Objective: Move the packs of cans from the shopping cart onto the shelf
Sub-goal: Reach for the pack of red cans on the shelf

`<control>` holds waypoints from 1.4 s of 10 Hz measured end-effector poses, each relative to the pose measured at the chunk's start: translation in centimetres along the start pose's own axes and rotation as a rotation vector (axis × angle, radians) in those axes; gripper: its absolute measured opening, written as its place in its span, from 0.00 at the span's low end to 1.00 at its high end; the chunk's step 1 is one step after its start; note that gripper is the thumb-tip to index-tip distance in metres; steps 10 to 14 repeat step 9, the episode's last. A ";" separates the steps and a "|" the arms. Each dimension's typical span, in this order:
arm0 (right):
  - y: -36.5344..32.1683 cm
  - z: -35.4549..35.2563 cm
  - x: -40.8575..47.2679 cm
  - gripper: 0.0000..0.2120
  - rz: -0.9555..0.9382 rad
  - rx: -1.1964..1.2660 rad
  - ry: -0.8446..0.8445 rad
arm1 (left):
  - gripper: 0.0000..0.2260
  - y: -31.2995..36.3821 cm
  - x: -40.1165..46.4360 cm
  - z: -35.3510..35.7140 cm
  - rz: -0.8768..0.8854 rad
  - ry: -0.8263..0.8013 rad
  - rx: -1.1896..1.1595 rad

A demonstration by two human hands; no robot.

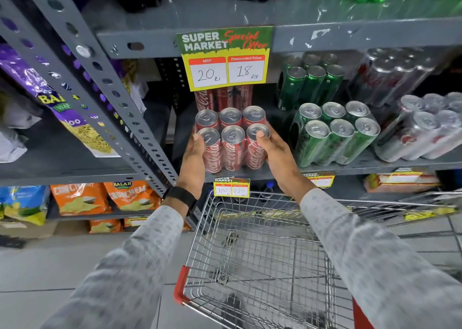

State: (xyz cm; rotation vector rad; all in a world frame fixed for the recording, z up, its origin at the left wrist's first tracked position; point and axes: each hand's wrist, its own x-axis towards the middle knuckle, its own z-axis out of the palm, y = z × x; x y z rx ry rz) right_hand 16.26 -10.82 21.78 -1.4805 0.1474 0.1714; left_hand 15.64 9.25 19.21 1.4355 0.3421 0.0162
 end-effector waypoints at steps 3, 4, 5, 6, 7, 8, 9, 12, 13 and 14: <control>-0.1 0.0 -0.1 0.28 0.019 0.007 0.002 | 0.25 0.0 -0.2 0.3 -0.013 0.002 0.017; 0.0 0.0 -0.1 0.28 0.016 0.010 0.005 | 0.24 0.1 -0.2 0.2 -0.010 -0.003 0.000; 0.0 0.1 -0.1 0.28 0.014 0.009 0.009 | 0.22 -0.1 -0.1 0.3 -0.008 -0.001 -0.006; 0.1 0.1 -0.1 0.27 0.001 -0.002 0.012 | 0.25 -0.1 -0.1 0.2 -0.013 0.007 -0.009; 0.1 0.1 -0.4 0.29 -0.011 -0.019 -0.005 | 0.31 0.4 -0.6 0.2 -0.025 -0.011 0.007; 0.0 0.0 -0.4 0.33 0.022 -0.055 -0.016 | 0.30 1.1 -1.1 0.2 -0.025 -0.012 0.068; -0.5 -0.1 -1.9 0.39 0.025 -0.101 0.011 | 0.29 2.6 -4.0 0.6 0.079 0.090 0.196; -0.5 -0.1 -1.9 0.39 0.025 -0.101 0.011 | 0.29 2.6 -4.0 0.6 0.079 0.090 0.196; -0.5 -0.1 -1.9 0.39 0.025 -0.101 0.011 | 0.29 2.6 -4.0 0.6 0.079 0.090 0.196; -0.5 -0.1 -1.9 0.39 0.025 -0.101 0.011 | 0.29 2.6 -4.0 0.6 0.079 0.090 0.196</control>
